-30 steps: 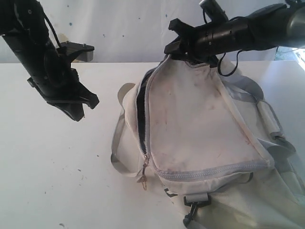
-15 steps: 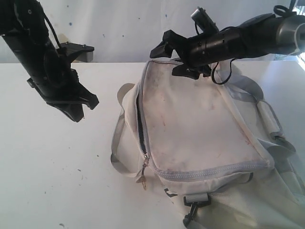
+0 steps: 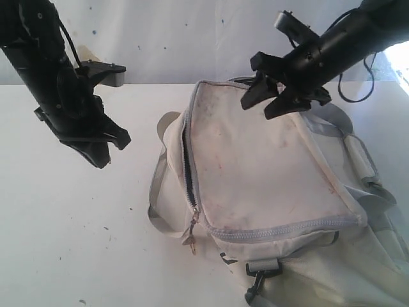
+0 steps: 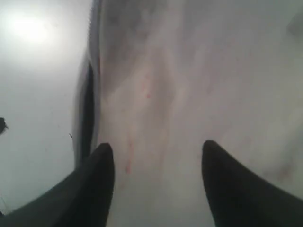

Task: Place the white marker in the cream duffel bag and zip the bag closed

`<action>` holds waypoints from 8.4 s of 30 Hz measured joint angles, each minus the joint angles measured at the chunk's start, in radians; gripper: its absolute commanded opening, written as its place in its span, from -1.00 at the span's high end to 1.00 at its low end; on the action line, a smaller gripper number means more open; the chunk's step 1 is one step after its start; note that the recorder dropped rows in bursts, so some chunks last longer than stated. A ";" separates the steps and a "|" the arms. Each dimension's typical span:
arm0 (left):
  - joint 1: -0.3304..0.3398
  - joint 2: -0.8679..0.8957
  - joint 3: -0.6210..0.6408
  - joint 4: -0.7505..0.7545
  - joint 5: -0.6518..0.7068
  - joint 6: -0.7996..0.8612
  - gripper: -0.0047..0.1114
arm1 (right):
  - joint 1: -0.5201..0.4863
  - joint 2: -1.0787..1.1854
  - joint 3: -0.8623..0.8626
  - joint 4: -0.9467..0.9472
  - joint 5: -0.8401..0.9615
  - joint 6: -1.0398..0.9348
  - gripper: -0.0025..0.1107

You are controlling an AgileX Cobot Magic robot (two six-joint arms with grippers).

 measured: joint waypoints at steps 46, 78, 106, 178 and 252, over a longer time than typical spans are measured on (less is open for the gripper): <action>-0.268 -0.066 0.251 -0.088 -0.211 -0.023 0.32 | 0.178 -0.530 0.672 -0.365 -0.081 -0.226 -0.07; -0.268 -0.063 0.557 -0.830 -0.615 0.633 0.07 | 0.180 -0.530 0.672 -0.365 -0.115 -0.226 -0.07; -0.268 0.012 0.501 -0.965 -0.640 0.737 0.92 | 0.180 -0.530 0.672 -0.365 -0.120 -0.226 -0.07; -0.268 -0.057 0.311 -0.519 -0.291 0.263 0.92 | 0.180 -0.530 0.684 -0.131 -0.127 -0.486 -0.17; -0.289 -0.057 0.461 -0.736 -0.425 0.229 0.16 | 0.180 -0.530 0.684 -0.131 -0.095 -0.486 -0.17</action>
